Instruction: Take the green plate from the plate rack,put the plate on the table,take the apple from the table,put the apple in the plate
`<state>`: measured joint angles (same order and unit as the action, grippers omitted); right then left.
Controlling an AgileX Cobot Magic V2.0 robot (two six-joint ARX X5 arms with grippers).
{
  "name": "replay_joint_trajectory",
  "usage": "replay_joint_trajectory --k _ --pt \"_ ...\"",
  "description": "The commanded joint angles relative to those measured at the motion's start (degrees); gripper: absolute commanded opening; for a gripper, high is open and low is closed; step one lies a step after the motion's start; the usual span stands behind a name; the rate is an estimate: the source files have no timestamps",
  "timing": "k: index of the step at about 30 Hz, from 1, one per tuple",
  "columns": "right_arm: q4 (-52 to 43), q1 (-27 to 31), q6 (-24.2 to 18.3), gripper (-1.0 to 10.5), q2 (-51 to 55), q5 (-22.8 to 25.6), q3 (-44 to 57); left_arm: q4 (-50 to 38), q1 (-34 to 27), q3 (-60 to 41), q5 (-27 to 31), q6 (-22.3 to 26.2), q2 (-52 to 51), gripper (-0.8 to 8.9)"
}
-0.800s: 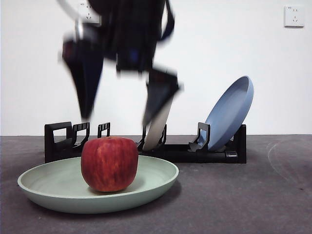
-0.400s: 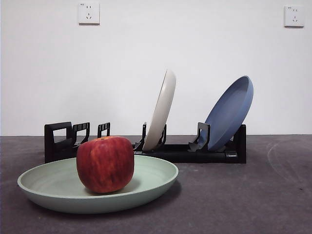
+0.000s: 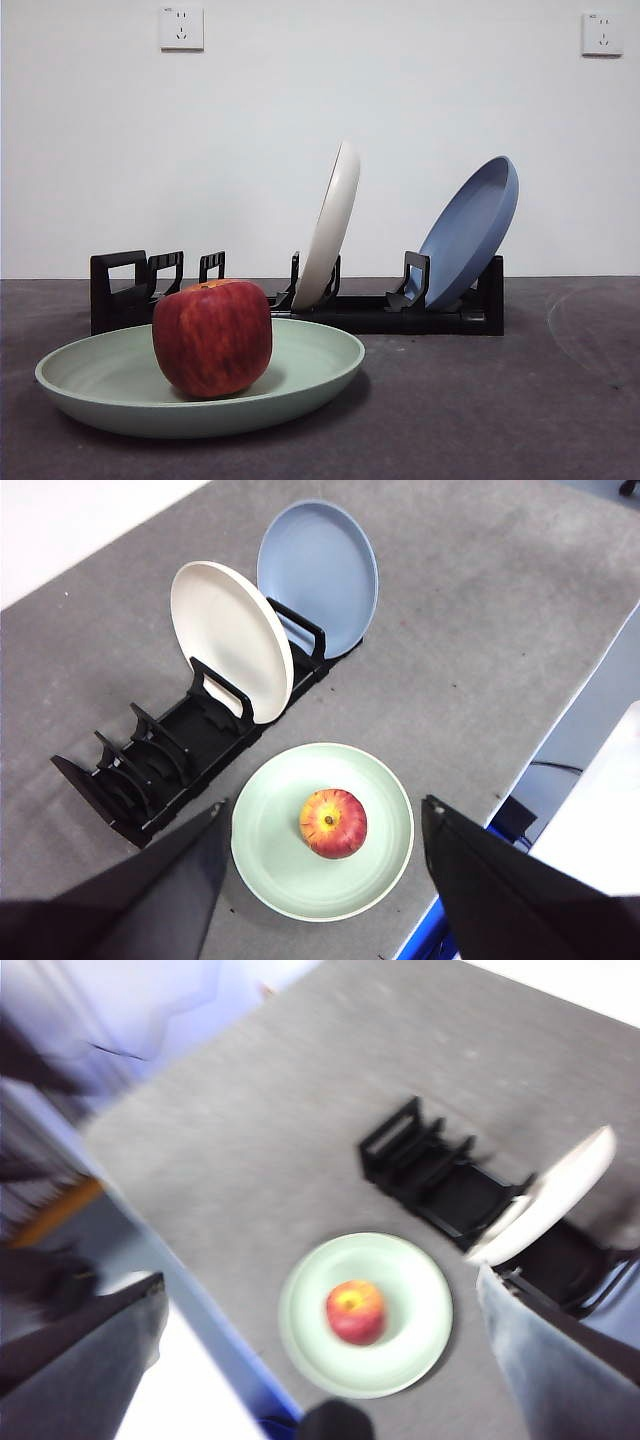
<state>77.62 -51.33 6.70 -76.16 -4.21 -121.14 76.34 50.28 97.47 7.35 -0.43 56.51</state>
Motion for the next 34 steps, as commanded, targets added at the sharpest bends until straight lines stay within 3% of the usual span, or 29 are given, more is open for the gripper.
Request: replay_joint_trajectory --k 1,4,7,8,10,11,34 --pt "1.4 -0.1 2.1 5.9 2.3 -0.1 4.2 -0.7 -0.1 -0.3 0.2 0.7 0.8 3.19" --pt "1.4 -0.1 2.3 5.8 4.8 0.0 7.3 -0.7 -0.1 -0.3 0.2 0.7 1.2 3.17" --pt "1.4 -0.1 2.3 4.5 6.1 0.2 9.7 -0.7 -0.1 -0.3 0.2 0.7 1.4 2.79" --pt "1.5 -0.1 2.3 3.9 6.3 0.2 10.0 -0.7 -0.1 -0.3 0.2 0.7 1.4 2.02" --pt "1.4 -0.1 1.4 1.2 6.4 0.2 10.4 -0.7 -0.1 -0.3 0.2 1.1 1.3 -0.25" --pt "1.4 -0.1 0.8 -0.1 6.4 0.2 10.4 -0.7 -0.1 -0.3 0.2 1.2 1.3 -0.08" --pt "1.4 0.0 -0.7 0.0 6.2 0.2 10.4 -1.0 -0.1 -0.3 0.2 1.1 1.5 -0.04"
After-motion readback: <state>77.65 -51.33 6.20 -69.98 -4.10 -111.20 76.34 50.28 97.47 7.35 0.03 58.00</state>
